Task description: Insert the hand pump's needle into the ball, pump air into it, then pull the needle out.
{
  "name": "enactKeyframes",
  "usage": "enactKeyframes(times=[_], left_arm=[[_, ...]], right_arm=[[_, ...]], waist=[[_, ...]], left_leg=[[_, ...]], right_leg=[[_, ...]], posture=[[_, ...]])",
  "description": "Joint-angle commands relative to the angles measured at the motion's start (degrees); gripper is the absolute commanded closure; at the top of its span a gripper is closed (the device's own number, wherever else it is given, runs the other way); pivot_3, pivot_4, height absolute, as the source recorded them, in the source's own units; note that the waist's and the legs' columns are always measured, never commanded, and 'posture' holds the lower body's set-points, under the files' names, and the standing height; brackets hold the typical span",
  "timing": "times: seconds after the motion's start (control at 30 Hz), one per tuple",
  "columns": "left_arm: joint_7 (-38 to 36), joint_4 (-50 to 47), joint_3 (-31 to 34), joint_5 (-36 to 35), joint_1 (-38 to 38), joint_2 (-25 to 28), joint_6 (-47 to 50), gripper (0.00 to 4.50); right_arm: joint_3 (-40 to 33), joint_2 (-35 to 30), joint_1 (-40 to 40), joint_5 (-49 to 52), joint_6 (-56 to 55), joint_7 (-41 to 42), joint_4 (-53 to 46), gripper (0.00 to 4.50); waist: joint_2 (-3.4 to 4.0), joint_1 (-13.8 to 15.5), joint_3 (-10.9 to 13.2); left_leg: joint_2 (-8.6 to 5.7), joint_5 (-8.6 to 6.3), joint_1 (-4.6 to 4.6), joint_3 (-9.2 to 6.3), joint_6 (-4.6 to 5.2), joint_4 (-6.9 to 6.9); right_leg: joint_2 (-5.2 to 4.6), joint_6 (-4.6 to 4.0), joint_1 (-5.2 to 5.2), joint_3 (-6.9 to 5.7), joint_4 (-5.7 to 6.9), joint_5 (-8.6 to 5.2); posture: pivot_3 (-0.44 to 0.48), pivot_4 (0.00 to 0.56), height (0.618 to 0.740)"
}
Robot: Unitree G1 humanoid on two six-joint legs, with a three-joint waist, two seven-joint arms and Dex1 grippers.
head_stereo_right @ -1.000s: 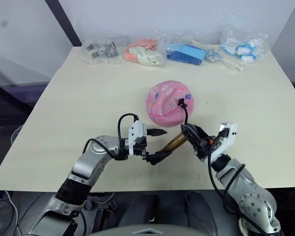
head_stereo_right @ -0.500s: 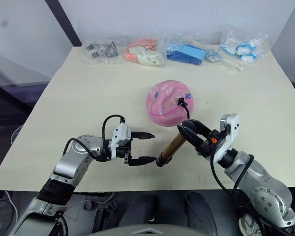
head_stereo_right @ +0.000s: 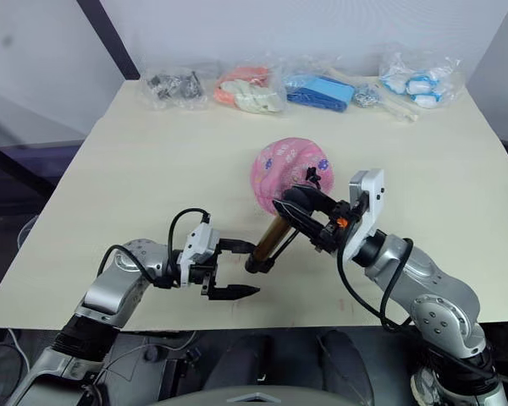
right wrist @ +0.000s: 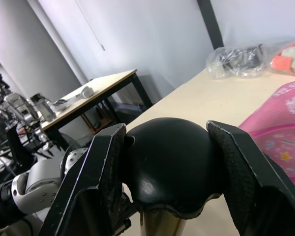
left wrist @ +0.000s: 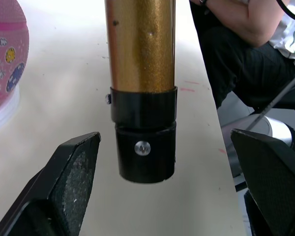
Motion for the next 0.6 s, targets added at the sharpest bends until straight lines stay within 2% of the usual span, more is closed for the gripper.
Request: enactKeyframes(times=[0.03,0.2,0.37,0.6], left_arm=[[0.22,-1.23,1.42,-0.74,0.1,0.18,-0.53,0.03],[-1.39,-1.36,0.98,-2.47,-0.21,0.37,2.01,0.03],[-6.2,2.65,-0.94,-1.17,-3.8,1.7,2.24,0.03],[-9.14,6.55,-4.18,1.1,-7.6,0.38,1.59,0.03]], right_arm=[[0.78,0.73,-1.76,-0.01,0.14,1.17,-1.11,2.38],[0.39,-0.69,-2.22,-0.6,1.42,2.6,-1.23,2.38],[-0.62,-4.27,-4.43,-0.77,3.04,4.9,-0.93,2.38],[-0.36,-6.3,-6.83,-0.3,5.47,5.93,-1.72,2.38]], waist=[[0.0,-0.21,0.0],[0.0,-0.34,0.0],[0.0,-0.43,0.0],[-0.01,-0.55,0.0]], left_leg=[[0.0,0.0,0.01,0.0,0.0,0.0],[0.0,0.0,0.01,-0.02,0.0,0.0],[0.0,0.0,0.01,-0.02,0.01,0.0],[-0.01,0.0,-0.02,0.0,0.01,0.01]], right_leg=[[0.0,0.0,0.0,0.01,0.01,0.0],[0.01,0.0,-0.01,-0.01,0.02,0.0],[0.02,0.0,-0.01,-0.04,0.03,0.0],[0.02,0.0,-0.03,-0.03,0.03,0.01]], posture=[[0.0,0.15,0.74],[0.0,0.15,0.74],[0.0,0.15,0.74],[0.0,0.15,0.74]])
